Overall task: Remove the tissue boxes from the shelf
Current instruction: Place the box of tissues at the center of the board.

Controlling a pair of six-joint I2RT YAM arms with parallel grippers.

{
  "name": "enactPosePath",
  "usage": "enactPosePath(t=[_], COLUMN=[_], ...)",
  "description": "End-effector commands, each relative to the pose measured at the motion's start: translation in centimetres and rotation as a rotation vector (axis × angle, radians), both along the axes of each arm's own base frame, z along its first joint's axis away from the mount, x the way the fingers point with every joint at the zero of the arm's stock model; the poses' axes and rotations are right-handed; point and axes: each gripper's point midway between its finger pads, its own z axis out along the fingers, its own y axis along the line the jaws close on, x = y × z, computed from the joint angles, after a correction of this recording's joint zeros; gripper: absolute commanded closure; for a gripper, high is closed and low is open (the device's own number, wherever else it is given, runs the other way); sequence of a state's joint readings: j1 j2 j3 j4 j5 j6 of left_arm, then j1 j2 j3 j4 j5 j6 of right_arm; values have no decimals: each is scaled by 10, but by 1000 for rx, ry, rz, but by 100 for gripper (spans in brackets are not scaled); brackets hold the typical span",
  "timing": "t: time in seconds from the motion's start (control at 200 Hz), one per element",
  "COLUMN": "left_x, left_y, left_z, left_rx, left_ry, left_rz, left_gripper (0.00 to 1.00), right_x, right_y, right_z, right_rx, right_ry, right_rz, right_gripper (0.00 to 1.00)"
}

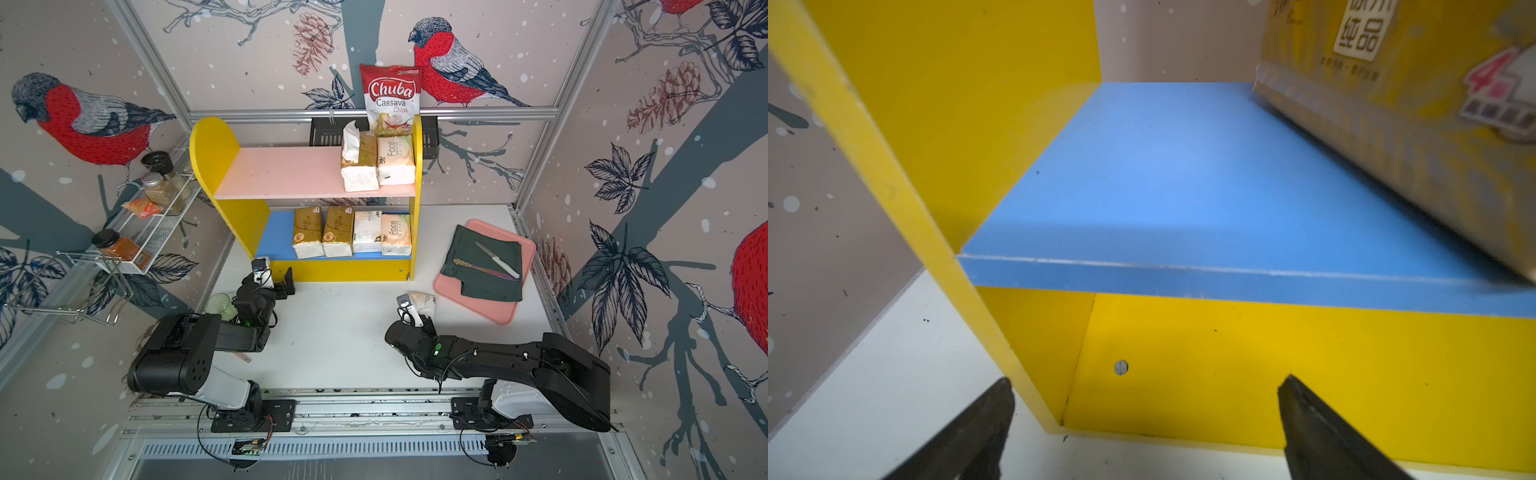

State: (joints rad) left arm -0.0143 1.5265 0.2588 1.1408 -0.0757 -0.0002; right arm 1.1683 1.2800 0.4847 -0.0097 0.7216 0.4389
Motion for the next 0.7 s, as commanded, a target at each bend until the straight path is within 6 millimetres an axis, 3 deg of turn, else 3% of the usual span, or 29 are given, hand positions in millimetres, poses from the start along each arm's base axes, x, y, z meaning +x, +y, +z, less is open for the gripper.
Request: enactPosePath(t=[0.0,0.175,0.24,0.47,0.58,0.695], left_x=[2,-8,-18,-40,-62,-84], left_y=[-1,-1,-1,-2,-9,-29], left_z=[15,31,40,59,80,117], left_rx=[6,30,44,-46,-148,-243], left_ry=[-61,-100,-135,-102,-129,-168], left_rz=[-5,33,60,127,125,75], left_gripper=[2,3,3,4,6,10], right_x=[-13,-14,-15,-23,-22,-16], right_y=[7,5,5,11,9,6], right_z=[-18,-11,-9,35,57,76], right_rx=[27,45,50,166,218,270], right_ry=[110,102,103,49,21,-14], right_rz=[32,23,22,43,36,25], right_gripper=[67,43,41,32,27,20])
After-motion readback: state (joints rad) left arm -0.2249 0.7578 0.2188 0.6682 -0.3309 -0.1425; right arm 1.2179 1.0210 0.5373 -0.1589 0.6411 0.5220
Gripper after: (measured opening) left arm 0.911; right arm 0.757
